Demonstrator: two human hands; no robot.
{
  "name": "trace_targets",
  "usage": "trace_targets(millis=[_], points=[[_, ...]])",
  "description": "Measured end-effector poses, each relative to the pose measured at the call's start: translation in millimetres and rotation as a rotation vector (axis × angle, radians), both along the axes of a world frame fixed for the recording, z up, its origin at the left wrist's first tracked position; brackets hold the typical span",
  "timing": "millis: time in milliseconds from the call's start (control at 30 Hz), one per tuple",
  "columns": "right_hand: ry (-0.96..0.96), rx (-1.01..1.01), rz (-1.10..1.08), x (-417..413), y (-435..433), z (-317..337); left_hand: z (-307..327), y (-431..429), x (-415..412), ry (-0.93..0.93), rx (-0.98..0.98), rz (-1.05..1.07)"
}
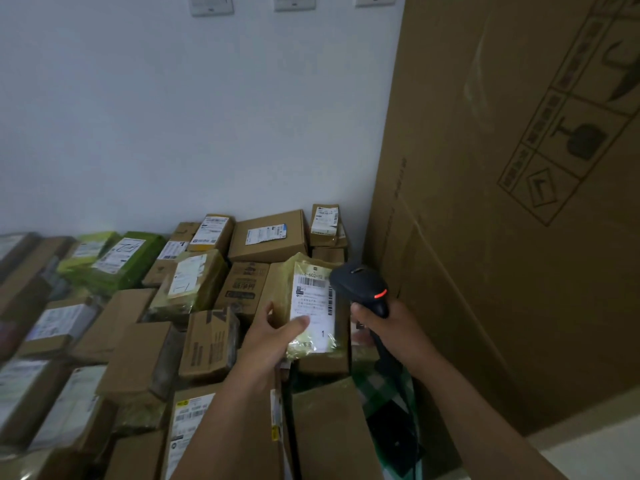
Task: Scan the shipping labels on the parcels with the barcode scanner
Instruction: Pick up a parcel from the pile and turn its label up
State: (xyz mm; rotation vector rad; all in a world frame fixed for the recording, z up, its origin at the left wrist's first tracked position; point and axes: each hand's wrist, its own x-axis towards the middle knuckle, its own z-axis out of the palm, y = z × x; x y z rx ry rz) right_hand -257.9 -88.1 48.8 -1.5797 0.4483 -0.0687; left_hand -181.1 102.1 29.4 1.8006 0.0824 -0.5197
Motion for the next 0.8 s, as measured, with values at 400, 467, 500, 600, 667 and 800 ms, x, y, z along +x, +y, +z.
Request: trace_targets(millis=[400, 467, 500, 600, 667, 800], points=[[0.055, 0.07, 0.209, -19.1, -15.8, 34.4, -25.0, 23.9, 11.9, -0.144, 0.029, 0.32], [0.05, 0.08, 0.231, -19.2, -14.4, 35.9, -27.4, 22.9, 11.8, -0.15, 0.047, 0.325], [0.053, 0.078, 0.242, -19.0, -13.8, 36.2, -29.7, 22.5, 12.5, -0.155, 0.049, 0.32], [0.069, 0.046, 0.274, -17.2, -12.8, 36.9, -33.0, 21.7, 12.1, -0.174, 0.054, 0.304], [0.076, 0.031, 0.283, -15.5, -12.5, 37.1, -35.5, 22.0, 13.4, -0.183, 0.052, 0.301], [0.078, 0.004, 0.295, -12.6, -12.6, 36.1, -39.0, 23.3, 16.3, -0.2, 0.067, 0.292]])
